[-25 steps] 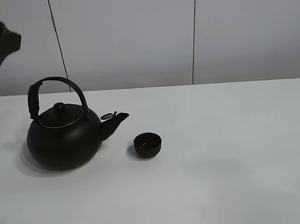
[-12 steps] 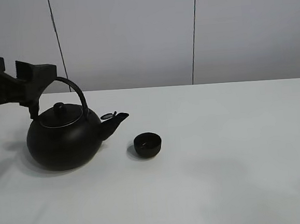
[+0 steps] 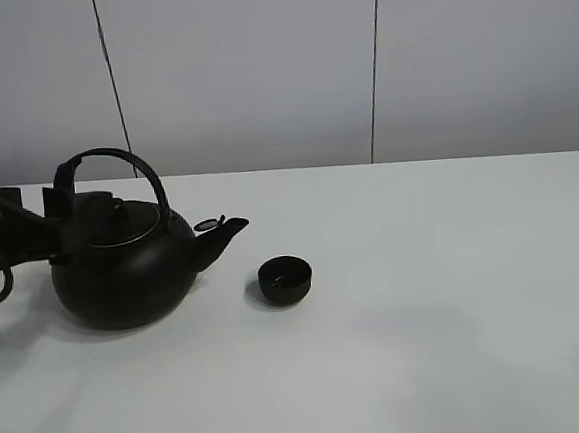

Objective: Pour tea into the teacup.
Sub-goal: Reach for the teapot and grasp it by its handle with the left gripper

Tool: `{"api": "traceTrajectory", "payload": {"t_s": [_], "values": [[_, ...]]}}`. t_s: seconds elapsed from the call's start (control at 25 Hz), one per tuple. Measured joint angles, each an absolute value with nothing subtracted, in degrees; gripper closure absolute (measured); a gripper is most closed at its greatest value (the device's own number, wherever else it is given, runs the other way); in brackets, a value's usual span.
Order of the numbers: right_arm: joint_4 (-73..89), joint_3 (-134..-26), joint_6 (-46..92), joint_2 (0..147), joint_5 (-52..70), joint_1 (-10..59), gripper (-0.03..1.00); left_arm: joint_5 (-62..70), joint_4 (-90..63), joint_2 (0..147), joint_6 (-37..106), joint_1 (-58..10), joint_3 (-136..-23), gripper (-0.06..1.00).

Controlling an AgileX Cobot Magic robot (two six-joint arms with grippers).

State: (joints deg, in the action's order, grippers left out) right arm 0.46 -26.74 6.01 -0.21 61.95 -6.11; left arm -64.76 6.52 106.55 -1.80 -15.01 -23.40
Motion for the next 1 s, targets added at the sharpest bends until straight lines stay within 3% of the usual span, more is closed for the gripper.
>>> {"api": "traceTrajectory", "payload": {"t_s": [0.36, 1.0], "values": [[0.5, -26.7, 6.0, -0.2, 61.9, -6.1, 0.39, -64.7, 7.9, 108.7, -1.8, -10.7, -26.5, 0.25], [0.5, -26.7, 6.0, -0.2, 61.9, -6.1, 0.39, -56.9, 11.2, 111.9, -2.3, -9.6, -33.6, 0.25]]}}
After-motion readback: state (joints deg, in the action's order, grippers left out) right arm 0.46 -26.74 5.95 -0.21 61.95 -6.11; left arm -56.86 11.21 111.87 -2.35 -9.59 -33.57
